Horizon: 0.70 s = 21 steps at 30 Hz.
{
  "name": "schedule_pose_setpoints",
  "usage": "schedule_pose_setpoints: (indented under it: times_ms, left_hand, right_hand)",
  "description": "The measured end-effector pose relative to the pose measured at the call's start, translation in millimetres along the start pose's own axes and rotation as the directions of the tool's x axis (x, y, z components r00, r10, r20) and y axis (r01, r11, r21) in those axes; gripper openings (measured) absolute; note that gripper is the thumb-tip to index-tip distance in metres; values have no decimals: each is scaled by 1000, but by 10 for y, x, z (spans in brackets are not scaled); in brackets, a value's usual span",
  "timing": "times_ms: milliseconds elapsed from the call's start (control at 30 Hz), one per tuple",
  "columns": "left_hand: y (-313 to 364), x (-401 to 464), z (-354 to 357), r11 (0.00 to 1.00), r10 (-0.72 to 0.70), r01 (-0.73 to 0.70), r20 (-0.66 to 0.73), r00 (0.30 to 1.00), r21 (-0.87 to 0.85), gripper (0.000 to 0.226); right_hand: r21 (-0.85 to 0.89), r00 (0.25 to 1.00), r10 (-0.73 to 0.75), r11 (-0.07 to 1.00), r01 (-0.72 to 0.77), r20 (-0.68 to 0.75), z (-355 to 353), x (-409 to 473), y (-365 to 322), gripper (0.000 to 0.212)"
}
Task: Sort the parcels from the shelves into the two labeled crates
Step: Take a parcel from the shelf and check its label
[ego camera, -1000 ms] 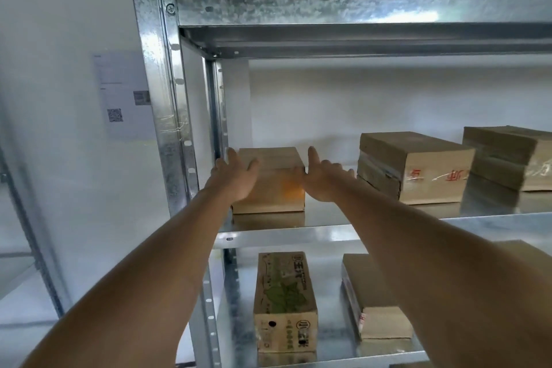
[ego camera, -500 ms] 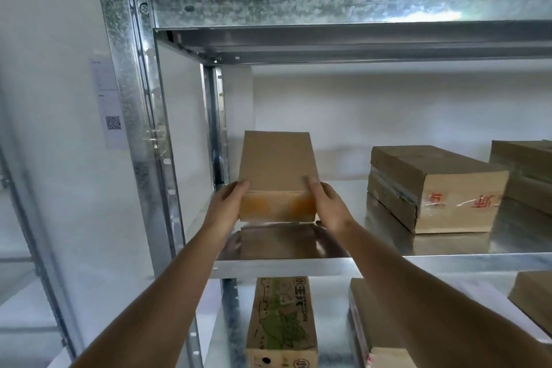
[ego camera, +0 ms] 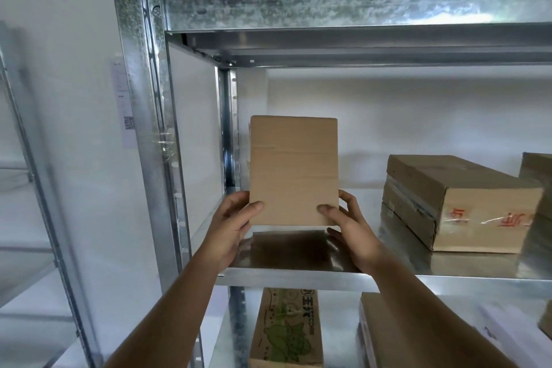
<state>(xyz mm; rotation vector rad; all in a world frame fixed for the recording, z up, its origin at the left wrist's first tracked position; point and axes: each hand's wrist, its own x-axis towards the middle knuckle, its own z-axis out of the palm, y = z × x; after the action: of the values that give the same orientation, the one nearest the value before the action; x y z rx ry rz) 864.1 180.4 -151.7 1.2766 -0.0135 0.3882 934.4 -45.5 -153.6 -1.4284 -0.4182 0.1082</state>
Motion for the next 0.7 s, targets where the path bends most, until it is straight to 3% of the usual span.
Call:
schedule_pose_setpoints:
  times_ms: [367,533,667,700]
  left_hand:
    - [-12,25,-7,999,52,-52,59,997,1,49]
    - [-43,53,-38,997,68,-64,66,996,-50,53]
    - [-48,62,37,973,198,-194,-20,980,126,44]
    - [-63,79,47,954,249,-236,-50,967,184,40]
  right_hand:
    - [57,1000,10,998,-10,4,18,-28,-25,33]
    - [183,998,58,982,-52,-29,-21,-7,-35,49]
    - [244,999,23,970,-17,-23,-75,-34,-25,79]
    - [230,1000,0,973,0,3,-73,-48,-28,77]
